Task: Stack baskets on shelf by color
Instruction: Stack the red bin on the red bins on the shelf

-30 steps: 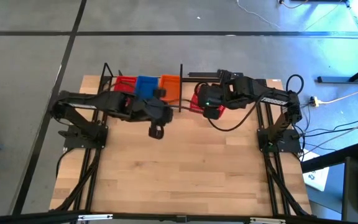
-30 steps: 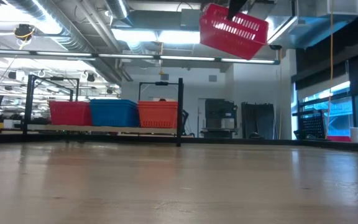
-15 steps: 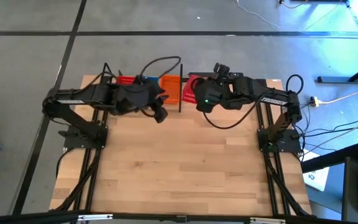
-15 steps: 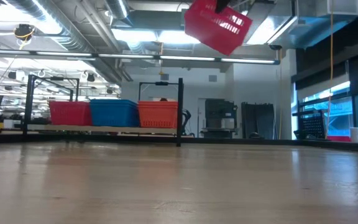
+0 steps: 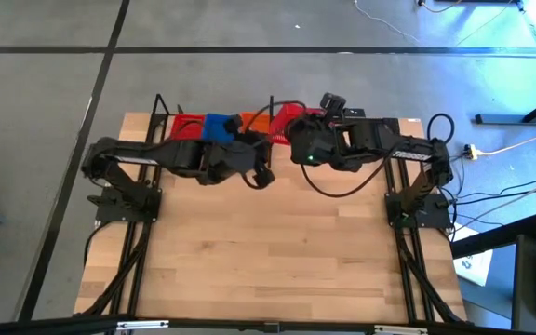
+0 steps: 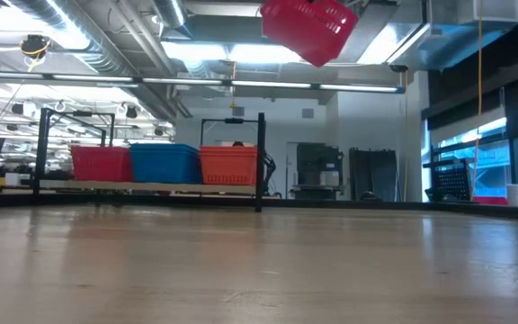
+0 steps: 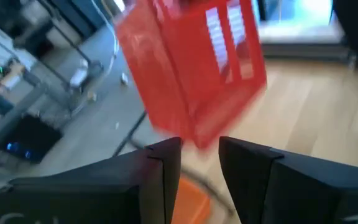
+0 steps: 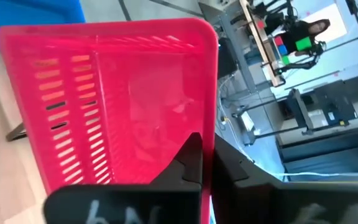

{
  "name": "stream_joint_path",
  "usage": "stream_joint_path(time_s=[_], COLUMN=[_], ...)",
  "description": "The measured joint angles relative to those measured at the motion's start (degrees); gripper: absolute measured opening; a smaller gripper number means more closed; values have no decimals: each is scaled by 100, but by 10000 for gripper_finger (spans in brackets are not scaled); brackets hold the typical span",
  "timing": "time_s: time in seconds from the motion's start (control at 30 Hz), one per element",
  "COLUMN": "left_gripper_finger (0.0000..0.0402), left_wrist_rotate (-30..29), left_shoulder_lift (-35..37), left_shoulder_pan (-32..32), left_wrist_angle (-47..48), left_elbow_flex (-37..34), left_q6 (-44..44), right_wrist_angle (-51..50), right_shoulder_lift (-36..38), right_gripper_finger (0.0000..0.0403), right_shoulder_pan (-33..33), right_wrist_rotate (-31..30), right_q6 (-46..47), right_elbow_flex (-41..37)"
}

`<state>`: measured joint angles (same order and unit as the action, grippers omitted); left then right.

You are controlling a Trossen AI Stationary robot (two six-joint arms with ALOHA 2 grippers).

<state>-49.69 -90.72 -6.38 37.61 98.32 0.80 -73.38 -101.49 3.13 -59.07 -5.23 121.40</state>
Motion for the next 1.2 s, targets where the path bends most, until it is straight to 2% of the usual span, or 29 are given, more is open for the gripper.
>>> stream_joint_path(time_s=[0.17,0.37,0.57,1.1,1.2], left_gripper_finger=[102,102,102,102,90], left_wrist_rotate=[101,101,487,763,764], left_shoulder_lift=[-64,-63,-61,-55,-53], left_shoulder_pan=[-6,57,260,649,678], left_wrist_angle=[-407,-536,-553,-764,-766], left_elbow_flex=[5,11,11,11,11], left_q6=[424,429,385,425,401], right_wrist_angle=[3,28,64,234,262], right_shoulder_lift=[0,0,0,0,0], right_gripper_finger=[1,1,1,0,0], right_shoulder_pan=[112,205,276,304,302], right_wrist_rotate=[-14,-144,-138,-123,-122], right_q6=[-104,-129,-129,-129,-131], right_elbow_flex=[0,0,0,-4,-4])
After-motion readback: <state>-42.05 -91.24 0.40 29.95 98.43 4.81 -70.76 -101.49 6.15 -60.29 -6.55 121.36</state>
